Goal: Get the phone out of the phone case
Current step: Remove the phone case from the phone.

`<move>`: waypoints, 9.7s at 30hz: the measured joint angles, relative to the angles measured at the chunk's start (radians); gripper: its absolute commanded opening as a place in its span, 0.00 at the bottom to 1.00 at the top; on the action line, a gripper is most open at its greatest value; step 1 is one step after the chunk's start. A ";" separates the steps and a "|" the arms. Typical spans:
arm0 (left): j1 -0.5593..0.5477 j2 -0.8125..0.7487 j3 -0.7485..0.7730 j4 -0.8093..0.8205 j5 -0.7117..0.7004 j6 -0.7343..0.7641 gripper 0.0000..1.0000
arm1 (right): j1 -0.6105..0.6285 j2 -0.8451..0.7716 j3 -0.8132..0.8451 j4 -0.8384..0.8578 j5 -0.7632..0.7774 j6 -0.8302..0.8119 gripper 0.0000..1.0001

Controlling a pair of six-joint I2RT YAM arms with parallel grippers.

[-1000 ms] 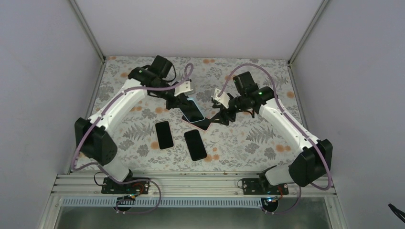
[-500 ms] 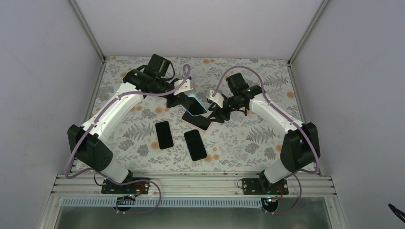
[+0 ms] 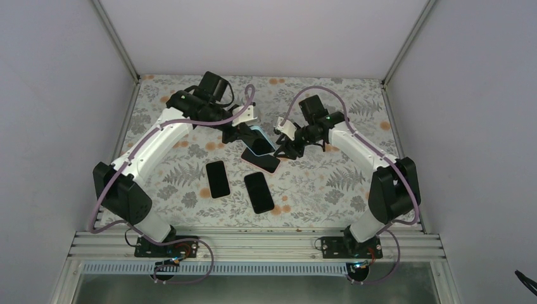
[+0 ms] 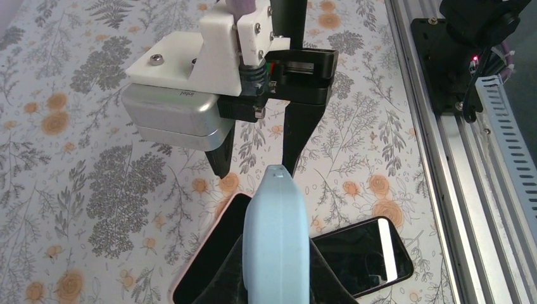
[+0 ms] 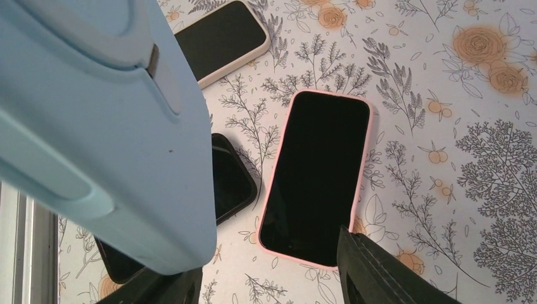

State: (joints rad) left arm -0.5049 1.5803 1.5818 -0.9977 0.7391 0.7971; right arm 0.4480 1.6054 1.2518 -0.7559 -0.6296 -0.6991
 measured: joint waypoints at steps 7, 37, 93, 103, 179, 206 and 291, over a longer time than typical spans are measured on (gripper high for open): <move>0.000 0.003 0.016 0.013 -0.012 0.000 0.02 | -0.021 0.023 0.035 -0.009 -0.012 0.000 0.54; -0.074 0.019 0.052 -0.136 0.068 0.059 0.02 | -0.069 0.195 0.314 -0.012 0.113 0.035 0.76; -0.060 0.072 0.100 -0.118 0.005 0.056 0.02 | -0.042 -0.074 -0.047 -0.036 -0.017 -0.005 0.59; -0.045 0.082 0.122 -0.093 -0.005 0.077 0.02 | -0.042 -0.019 0.054 -0.048 0.046 0.045 0.65; -0.046 -0.305 -0.156 0.660 -0.505 -0.045 0.97 | -0.225 0.020 0.345 0.274 -0.267 0.666 0.03; -0.138 0.051 -0.205 1.151 -0.718 -0.132 0.95 | -0.102 0.203 0.491 0.336 0.122 0.982 0.03; -0.253 0.384 -0.363 2.389 -1.255 0.272 0.02 | -0.059 0.102 0.447 0.450 0.081 0.760 0.03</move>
State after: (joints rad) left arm -0.7574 1.9644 1.2190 1.3914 -0.5156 1.0687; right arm 0.3893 1.7073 1.6989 -0.3061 -0.5484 0.0605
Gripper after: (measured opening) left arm 0.083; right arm 0.062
